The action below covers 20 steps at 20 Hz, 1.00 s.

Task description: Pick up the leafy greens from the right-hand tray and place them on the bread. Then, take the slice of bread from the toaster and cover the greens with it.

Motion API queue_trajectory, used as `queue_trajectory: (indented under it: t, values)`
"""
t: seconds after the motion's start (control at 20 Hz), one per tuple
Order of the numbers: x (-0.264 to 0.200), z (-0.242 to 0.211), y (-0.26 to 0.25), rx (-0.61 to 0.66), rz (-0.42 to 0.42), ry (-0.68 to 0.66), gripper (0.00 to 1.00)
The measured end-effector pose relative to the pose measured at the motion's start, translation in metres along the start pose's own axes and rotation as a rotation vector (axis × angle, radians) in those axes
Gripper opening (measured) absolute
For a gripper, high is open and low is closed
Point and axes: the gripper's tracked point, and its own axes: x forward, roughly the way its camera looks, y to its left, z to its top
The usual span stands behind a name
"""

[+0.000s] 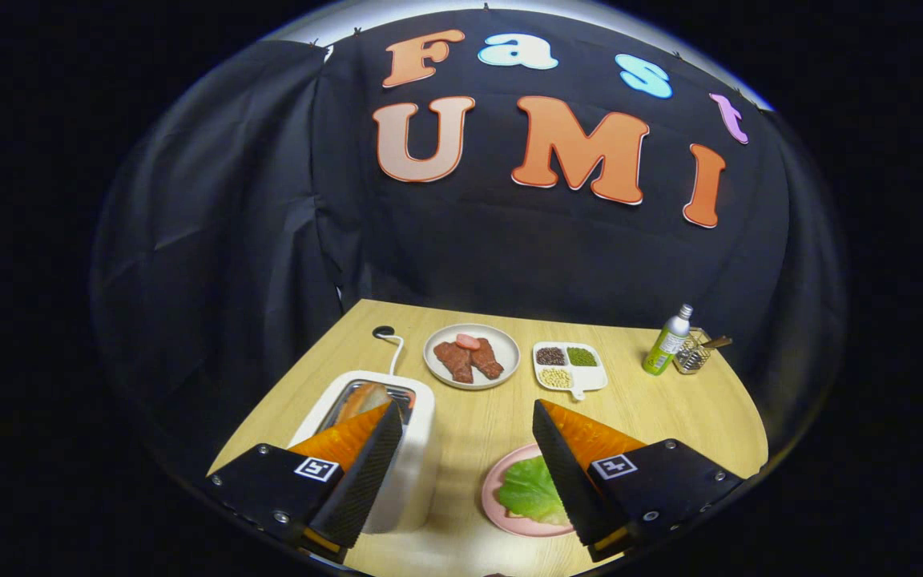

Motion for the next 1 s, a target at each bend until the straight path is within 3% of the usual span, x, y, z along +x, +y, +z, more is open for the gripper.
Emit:
queue_trajectory:
  t: [0.3, 0.7, 0.85, 1.0]
  values:
    - [0.006, 0.004, 0.048, -0.02, 0.058, 0.008, 0.98]
    - [0.02, -0.028, 0.068, -0.034, 0.061, 0.086, 0.97]
    - [0.022, -0.037, 0.073, -0.037, 0.065, 0.118, 0.85]
    - [0.023, -0.041, 0.082, -0.023, 0.091, 0.124, 0.66]
